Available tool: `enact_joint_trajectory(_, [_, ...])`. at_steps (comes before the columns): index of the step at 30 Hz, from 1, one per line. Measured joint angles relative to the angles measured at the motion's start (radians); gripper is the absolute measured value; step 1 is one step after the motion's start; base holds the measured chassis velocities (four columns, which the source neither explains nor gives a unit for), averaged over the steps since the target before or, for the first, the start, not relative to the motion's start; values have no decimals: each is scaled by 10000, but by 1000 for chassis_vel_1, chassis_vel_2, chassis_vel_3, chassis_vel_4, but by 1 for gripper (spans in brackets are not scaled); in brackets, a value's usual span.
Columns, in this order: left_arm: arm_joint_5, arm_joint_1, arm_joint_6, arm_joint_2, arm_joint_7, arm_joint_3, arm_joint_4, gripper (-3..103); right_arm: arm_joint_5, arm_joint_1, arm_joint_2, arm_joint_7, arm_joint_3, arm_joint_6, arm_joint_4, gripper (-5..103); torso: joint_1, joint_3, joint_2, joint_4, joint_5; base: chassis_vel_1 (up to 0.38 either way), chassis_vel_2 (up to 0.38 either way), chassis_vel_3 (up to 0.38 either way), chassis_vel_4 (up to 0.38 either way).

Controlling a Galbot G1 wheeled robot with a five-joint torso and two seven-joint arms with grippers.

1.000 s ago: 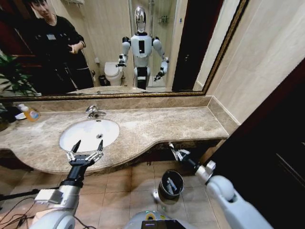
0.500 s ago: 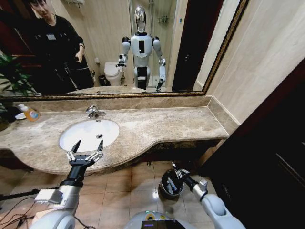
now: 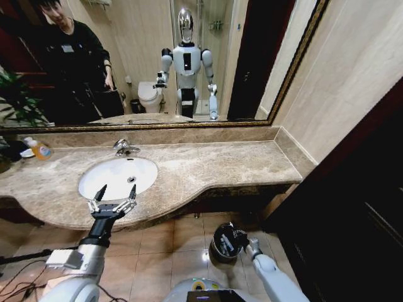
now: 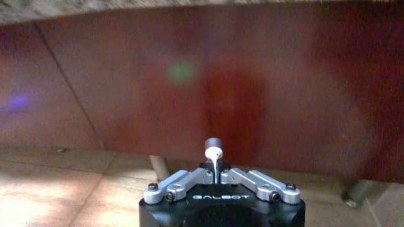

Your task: Pick up the trash from the sink and place it in the trash bin.

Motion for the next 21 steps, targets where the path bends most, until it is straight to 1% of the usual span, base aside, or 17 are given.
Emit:
enact_joint_trajectory(4, [0, 0, 0, 0, 0, 0, 0, 100, -100, 384, 43, 101, -57, 58, -707, 1, 0, 0, 0, 0, -3, 0, 0, 0, 0])
enact_joint_trajectory(5, [0, 1, 0, 0, 0, 0, 0, 100, -196, 501, 67, 175, -64, 92, -934, -2, 0, 0, 0, -1, -1, 0, 0, 0, 0])
enact_joint_trajectory(6, [0, 0, 0, 0, 0, 0, 0, 100, -292, 555, 88, 282, -65, 87, -1029, 3, 0, 0, 0, -1, 0, 0, 0, 0, 0])
enact_joint_trajectory(8, [0, 0, 0, 0, 0, 0, 0, 100, -344, 574, 102, 341, -65, 64, -1053, 3, 0, 0, 0, -1, 0, 0, 0, 0, 0])
enact_joint_trajectory(10, [-1, 1, 0, 0, 0, 0, 0, 100, -488, 555, 110, 344, -65, -49, -999, 14, 0, 0, 0, -1, 0, 0, 0, 0, 0])
enact_joint_trajectory(11, [-1, 1, 0, 0, 0, 0, 0, 100, -488, 555, 110, 344, -65, -49, -999, 14, 0, 0, 0, -1, 0, 0, 0, 0, 0])
enact_joint_trajectory(15, [0, 0, 0, 0, 0, 0, 0, 100, -869, 464, 118, 267, -65, -116, -894, 36, 0, -1, 0, -1, 0, 0, 0, 0, 0])
enact_joint_trajectory(17, [0, 0, 0, 0, 0, 0, 0, 100, -917, 440, 125, 258, -65, -121, -875, 36, -1, -1, 0, -1, 0, 0, 0, 0, 0])
enact_joint_trajectory(18, [0, 0, 0, 0, 0, 0, 0, 100, -967, 388, 141, 247, -65, -150, -829, 47, -1, -1, 0, -1, 1, 0, 0, 0, 0])
enact_joint_trajectory(20, [0, 0, 0, 0, 0, 0, 0, 100, -976, 377, 144, 245, -65, -155, -823, 47, -1, -1, 0, -1, 0, 0, 0, 0, 0])
enact_joint_trajectory(21, [0, 1, 0, 0, 0, 0, 0, 100, -982, 359, 143, 239, -64, -160, -817, 57, -2, -1, 0, -1, 0, 0, 0, 0, 0])
